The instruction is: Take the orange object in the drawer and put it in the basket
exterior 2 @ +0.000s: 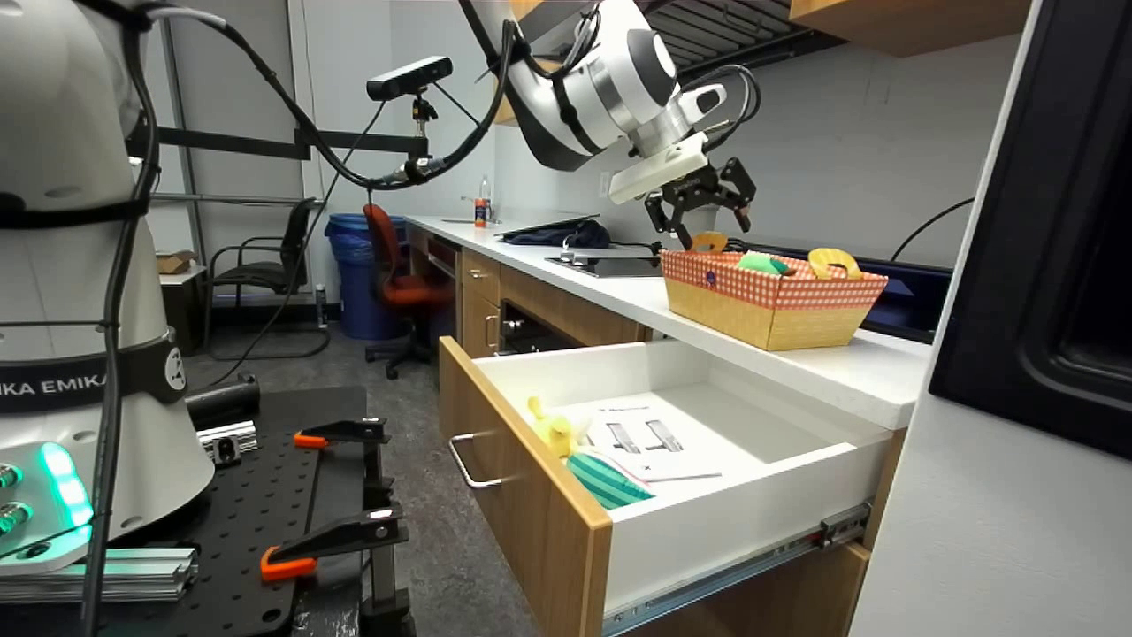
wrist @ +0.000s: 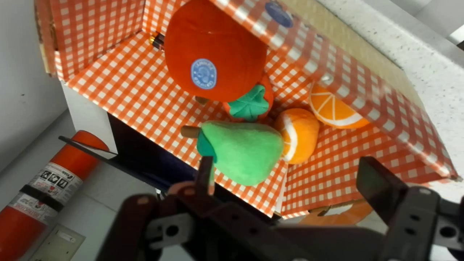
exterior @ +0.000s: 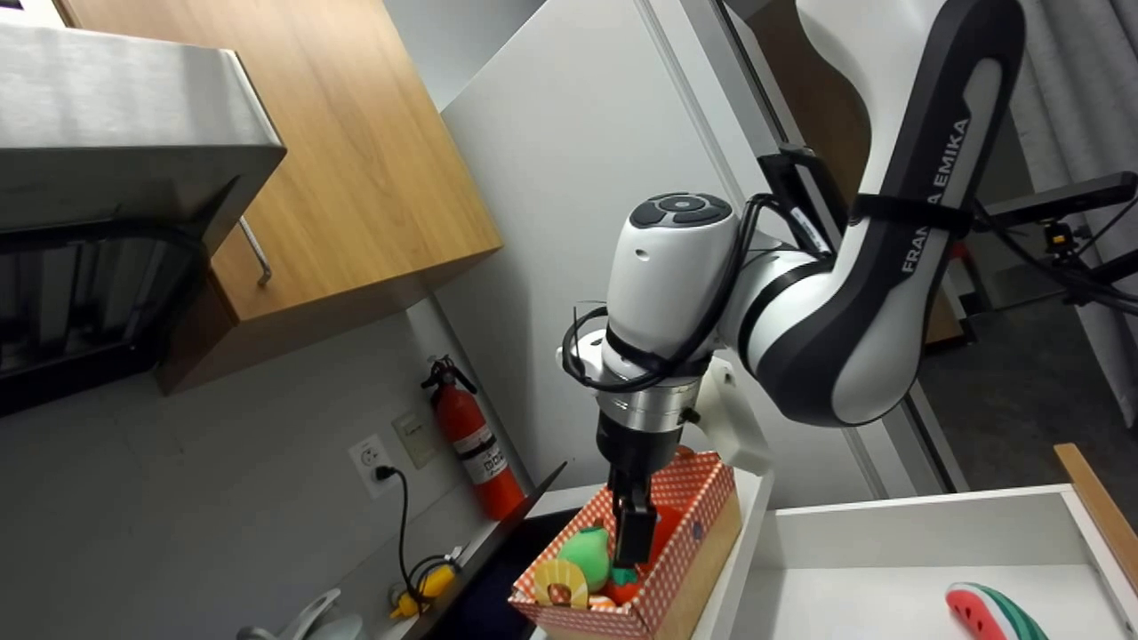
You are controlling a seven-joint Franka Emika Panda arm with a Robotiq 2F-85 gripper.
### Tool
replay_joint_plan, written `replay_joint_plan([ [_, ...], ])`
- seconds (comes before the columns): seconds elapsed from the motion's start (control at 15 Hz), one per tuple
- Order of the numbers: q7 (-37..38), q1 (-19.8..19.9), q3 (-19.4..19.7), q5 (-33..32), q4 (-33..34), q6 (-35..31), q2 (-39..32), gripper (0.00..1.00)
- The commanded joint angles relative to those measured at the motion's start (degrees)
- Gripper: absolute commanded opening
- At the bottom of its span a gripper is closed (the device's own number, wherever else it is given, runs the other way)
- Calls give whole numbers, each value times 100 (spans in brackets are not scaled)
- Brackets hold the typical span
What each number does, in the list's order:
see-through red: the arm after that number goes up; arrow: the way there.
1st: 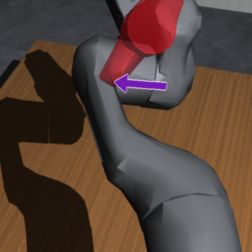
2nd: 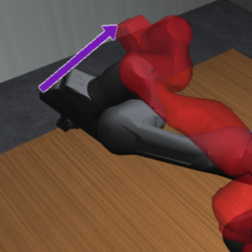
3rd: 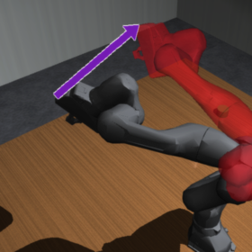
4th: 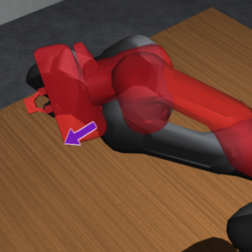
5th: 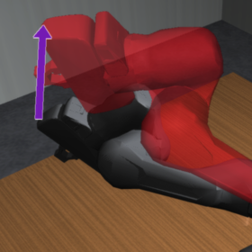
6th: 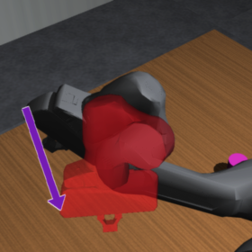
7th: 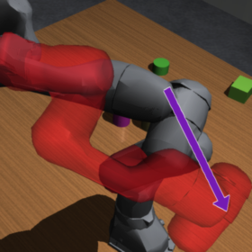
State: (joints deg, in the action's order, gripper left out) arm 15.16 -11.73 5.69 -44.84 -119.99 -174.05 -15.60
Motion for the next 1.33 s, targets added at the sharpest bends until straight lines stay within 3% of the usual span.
replay_joint_plan([
  [0.0,86,-79,-93,47,-384,172,351,100],
  [0.6,513,-180,95,-674,-1165,296,1632,100],
  [1.0,150,-237,-209,232,-1812,1341,2343,100],
  [1.27,20,-96,5,564,-2368,1786,2641,100],
])
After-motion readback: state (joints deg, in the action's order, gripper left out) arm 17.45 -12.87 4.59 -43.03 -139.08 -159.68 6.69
